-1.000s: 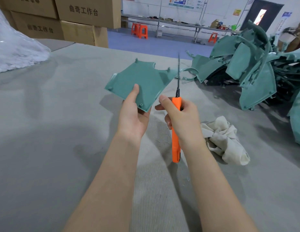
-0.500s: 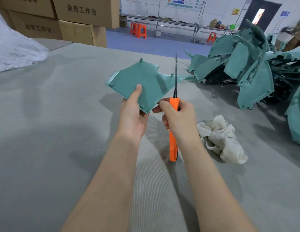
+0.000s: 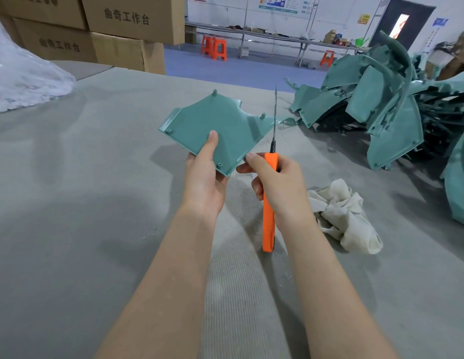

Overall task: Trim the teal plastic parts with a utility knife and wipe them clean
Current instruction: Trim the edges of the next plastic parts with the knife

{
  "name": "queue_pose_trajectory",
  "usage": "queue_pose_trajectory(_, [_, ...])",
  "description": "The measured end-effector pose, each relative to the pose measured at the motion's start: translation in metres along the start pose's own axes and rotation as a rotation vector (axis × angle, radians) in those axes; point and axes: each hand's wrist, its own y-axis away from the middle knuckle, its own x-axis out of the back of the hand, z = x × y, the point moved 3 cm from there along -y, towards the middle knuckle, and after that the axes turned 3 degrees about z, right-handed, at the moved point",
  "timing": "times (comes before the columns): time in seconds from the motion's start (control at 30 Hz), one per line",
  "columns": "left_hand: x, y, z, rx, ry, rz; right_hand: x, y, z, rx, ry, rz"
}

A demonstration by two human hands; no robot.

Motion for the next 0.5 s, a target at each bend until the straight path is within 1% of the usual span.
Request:
queue_pose_trajectory(0.2, [-0.002,0.001,-0.001,-0.011,-0.025,-0.005,-0.002,-0.001,0.000,0.019,0.009,-0.010])
queue_pose_trajectory(0.4, [0.002,0.000,0.002,0.021,0.071,0.022,0.011,-0.010,0.007,0.008,0.098,0.114])
queue_pose_trajectory(0.5, [0.004,-0.001,0.004,0.043,0.133,0.037,0.020,-0.014,0.009,0.017,0.147,0.144])
